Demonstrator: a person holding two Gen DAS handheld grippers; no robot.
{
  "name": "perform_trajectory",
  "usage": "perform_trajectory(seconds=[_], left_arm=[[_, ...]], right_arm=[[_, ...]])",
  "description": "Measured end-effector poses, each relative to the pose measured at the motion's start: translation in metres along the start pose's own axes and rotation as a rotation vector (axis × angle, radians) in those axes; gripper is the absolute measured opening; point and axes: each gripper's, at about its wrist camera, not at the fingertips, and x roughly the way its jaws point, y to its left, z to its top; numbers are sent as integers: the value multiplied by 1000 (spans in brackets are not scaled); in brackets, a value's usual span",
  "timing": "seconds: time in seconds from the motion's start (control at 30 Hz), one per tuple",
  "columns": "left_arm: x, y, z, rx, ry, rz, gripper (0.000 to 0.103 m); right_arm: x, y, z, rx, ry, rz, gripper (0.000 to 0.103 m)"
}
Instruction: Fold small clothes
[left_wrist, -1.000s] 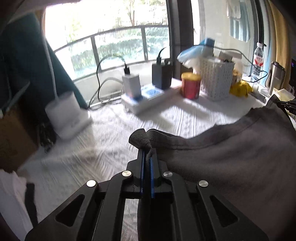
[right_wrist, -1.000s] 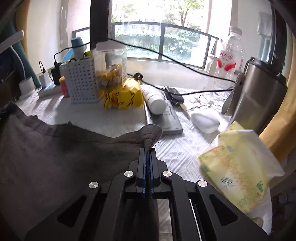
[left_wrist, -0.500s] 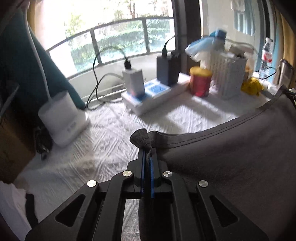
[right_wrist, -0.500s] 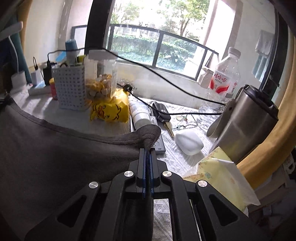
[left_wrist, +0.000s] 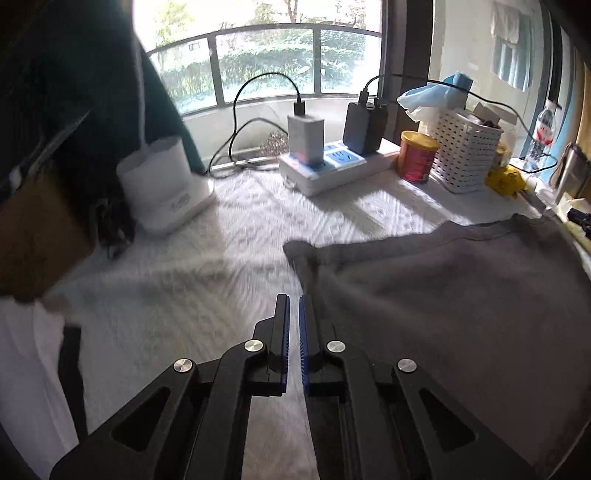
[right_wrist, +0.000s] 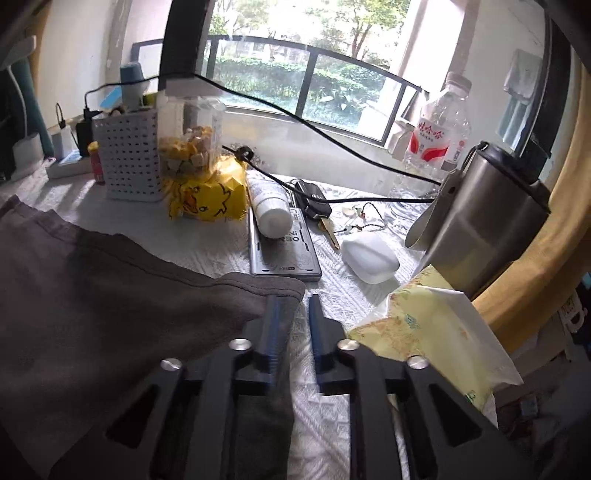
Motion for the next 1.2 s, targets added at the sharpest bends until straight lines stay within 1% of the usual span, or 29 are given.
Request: perform_trajectory(seconds=[0.03, 0.17, 0.27, 0.3, 0.33, 0.37, 0.4, 0.43, 0.5, 0.6, 0.67, 0.77, 0.83, 0.9, 0.97, 1.03, 1.07, 1.1, 1.13, 1.17, 1.2], left_arm=[[-3, 1, -5, -11, 9, -11, 4], [-15, 3, -31, -53, 40, -59, 5], [-20, 2, -49, -74, 63, -103, 10], [-20, 3, -55, -87, 74, -117, 15], [-21, 3, -59, -95, 80, -127, 24], [-22, 3, -64, -109, 83, -143, 30], [-22, 3, -67, -119, 85, -151, 42], [-23, 4, -71, -128, 84, -157, 48], [-27, 1, -76, -132, 74, -160, 48], [-29, -4, -78, -111, 78, -149, 48], [-30, -8, -78, -91, 81, -141, 48], [-31, -18, -82, 3, 71, -105, 49], [-31, -17, -83, 9, 73, -90, 49], [-30, -20, -83, 13, 76, -76, 49], [-31, -22, -83, 18, 71, -64, 49], [-31, -23, -84, 22, 63, -59, 49], [-31, -22, -84, 18, 61, -63, 49], [-31, -21, -84, 14, 57, -67, 43], [-32, -20, -85, 12, 53, -70, 24], [-33, -20, -85, 10, 48, -71, 15], [-34, -20, -86, 8, 45, -78, 7]], right_arm=[[-5, 2, -1, -4, -4, 6, 34], [-28, 11, -9, -27, -10, 23, 34], [-41, 13, -21, -11, 8, 37, 34], [-44, 13, -27, -3, 16, 43, 34], [-46, 13, -34, 6, 29, 49, 34], [-48, 14, -40, 13, 41, 53, 34], [-50, 14, -47, 23, 53, 57, 34], [-50, 14, -55, 38, 68, 65, 34], [-52, 12, -66, 69, 84, 75, 34], [-55, 7, -79, 124, 101, 102, 34], [-54, 9, -86, 131, 122, 118, 34], [-54, 13, -91, 112, 130, 105, 34], [-56, 11, -91, 119, 120, 83, 34], [-54, 4, -94, 144, 131, 68, 34], [-52, -2, -97, 166, 145, 82, 34], [-53, 0, -98, 153, 145, 78, 34], [-53, 3, -97, 135, 143, 65, 27], [-53, 7, -96, 112, 140, 65, 18], [-54, 12, -95, 84, 138, 84, 8], [-54, 18, -95, 53, 135, 74, 5], [-54, 21, -94, 37, 135, 69, 4]])
